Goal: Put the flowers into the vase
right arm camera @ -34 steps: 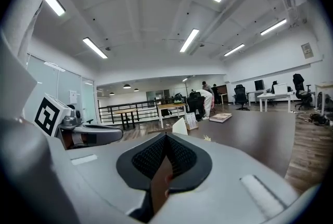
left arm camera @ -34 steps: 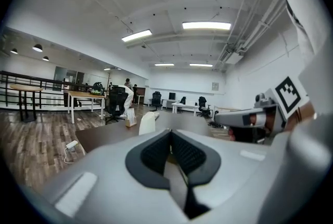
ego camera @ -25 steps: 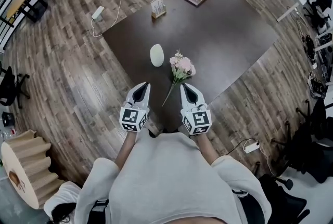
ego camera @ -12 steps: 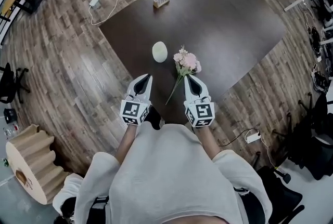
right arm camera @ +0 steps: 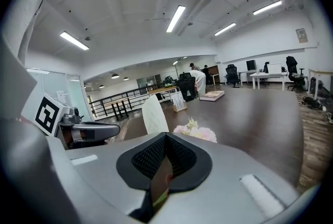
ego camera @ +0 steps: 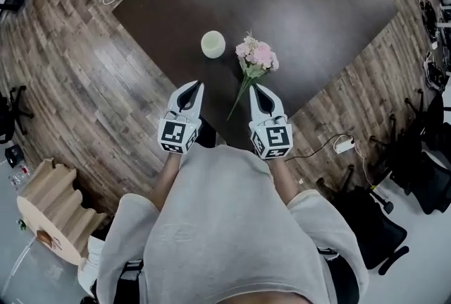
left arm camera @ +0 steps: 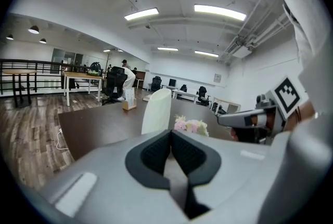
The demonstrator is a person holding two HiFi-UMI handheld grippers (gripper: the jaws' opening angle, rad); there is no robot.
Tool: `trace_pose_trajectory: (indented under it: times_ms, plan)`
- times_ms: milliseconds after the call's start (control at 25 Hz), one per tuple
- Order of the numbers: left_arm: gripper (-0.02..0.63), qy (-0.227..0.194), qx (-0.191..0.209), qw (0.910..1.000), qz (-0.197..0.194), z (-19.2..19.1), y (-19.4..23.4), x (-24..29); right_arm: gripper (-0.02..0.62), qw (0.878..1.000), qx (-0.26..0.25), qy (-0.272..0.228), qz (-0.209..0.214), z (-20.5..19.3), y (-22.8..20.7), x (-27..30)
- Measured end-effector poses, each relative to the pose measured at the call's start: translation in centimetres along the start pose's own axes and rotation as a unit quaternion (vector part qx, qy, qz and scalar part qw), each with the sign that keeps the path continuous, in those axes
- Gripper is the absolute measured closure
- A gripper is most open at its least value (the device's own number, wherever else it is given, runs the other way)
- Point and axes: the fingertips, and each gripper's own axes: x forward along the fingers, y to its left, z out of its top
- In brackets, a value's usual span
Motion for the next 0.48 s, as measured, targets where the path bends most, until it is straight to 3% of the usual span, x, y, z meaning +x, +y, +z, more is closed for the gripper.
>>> trace_pose_trajectory:
  times_ms: [400,440,480]
  plan:
    - [0.595,0.038,-0.022,0.9988,-0.019,-4.5,0.3,1.2,0.595,0.995,0.030,0.093,-0.021,-8.2,-1.2,0.8]
    - [0.595,0.039,-0.023,0.9988,-0.020,-4.7,0.2,1.2,0.529,0.994,0.043,0.101,-0.013,-8.9,-1.0,1.0]
    - [0.595,0.040,-0.024,0.9987,-0.020,-4.8,0.2,1.1,0.356,0.992,0.058,0.110,-0.003,-9.6,-0.8,1.3]
